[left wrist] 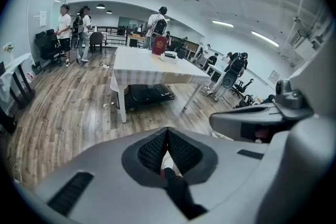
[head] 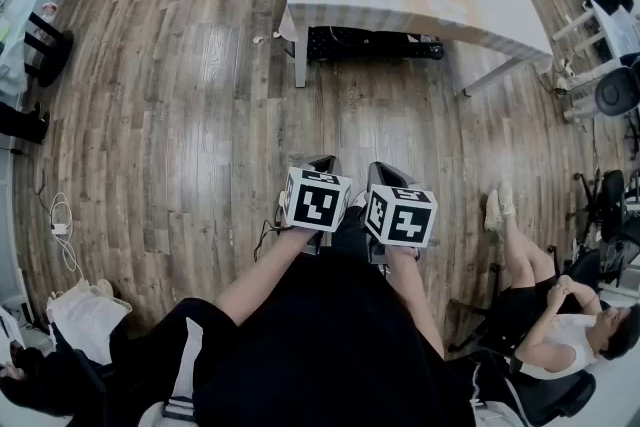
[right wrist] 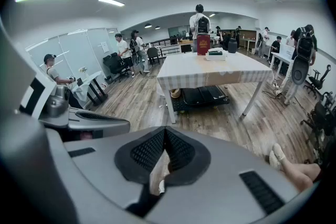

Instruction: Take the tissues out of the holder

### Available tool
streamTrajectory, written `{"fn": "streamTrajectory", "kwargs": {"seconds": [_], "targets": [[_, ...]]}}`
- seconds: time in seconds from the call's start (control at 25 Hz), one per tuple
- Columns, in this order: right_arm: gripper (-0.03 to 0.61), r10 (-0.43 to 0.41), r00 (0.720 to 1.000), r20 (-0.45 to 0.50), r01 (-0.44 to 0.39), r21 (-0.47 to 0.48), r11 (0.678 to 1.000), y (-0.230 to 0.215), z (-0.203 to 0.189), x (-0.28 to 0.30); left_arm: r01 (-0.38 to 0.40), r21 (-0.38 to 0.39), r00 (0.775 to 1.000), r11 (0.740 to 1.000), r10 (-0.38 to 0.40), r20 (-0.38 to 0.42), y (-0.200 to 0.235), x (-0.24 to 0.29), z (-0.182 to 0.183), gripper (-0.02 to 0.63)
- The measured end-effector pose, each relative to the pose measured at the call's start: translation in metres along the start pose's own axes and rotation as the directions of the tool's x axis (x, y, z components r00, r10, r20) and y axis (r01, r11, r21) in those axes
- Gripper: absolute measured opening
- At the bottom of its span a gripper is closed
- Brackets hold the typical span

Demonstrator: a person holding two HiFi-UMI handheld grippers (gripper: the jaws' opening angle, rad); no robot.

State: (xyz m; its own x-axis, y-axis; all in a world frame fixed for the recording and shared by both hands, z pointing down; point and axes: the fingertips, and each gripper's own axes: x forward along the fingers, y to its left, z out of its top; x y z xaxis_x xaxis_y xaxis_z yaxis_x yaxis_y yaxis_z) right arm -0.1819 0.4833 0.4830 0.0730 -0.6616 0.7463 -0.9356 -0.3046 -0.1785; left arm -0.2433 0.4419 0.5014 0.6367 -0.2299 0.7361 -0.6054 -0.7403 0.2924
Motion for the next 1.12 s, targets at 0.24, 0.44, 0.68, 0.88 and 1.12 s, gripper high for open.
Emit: {"fn": "streamTrajectory", "kwargs": {"seconds": [0.24,0.44,0.68,0.88,1.12], "targets": [[0.012,0.013,1.000,-0.001,-0.013,0.003,1.000,-0.002,0.008,0.005,-0.011,0.002,1.000,1.000,0.011,-0.005,0.004,0.001,0.005,0.000],[0.012,0.030,1.000,-0.005,-0.030,-0.006,1.000,0.002,0.015,0.013,-0.028,-0.010,1.000,1.000,0.027,-0.009,0.011,0.002,0.009,0.000],[0.012,0.044,0.999,0.009,-0.044,0.005,0.999,0.009,0.022,0.020,-0.035,-0.019,0.999,0.999,0.035,-0.008,0.022,0.003,0.013,0.000],[0.012,0.045,0.999,0.026,-0.046,0.035,0.998,0.005,0.024,0.024,-0.024,-0.016,0.999,1.000,0.024,-0.022,0.020,0.012,0.013,0.000],[0.012,0.022,0.998,0.057,-0.026,0.070,0.997,-0.026,0.031,0.029,-0.016,-0.011,0.999,1.000,0.015,-0.044,0.012,0.040,0.022,0.002]]}}
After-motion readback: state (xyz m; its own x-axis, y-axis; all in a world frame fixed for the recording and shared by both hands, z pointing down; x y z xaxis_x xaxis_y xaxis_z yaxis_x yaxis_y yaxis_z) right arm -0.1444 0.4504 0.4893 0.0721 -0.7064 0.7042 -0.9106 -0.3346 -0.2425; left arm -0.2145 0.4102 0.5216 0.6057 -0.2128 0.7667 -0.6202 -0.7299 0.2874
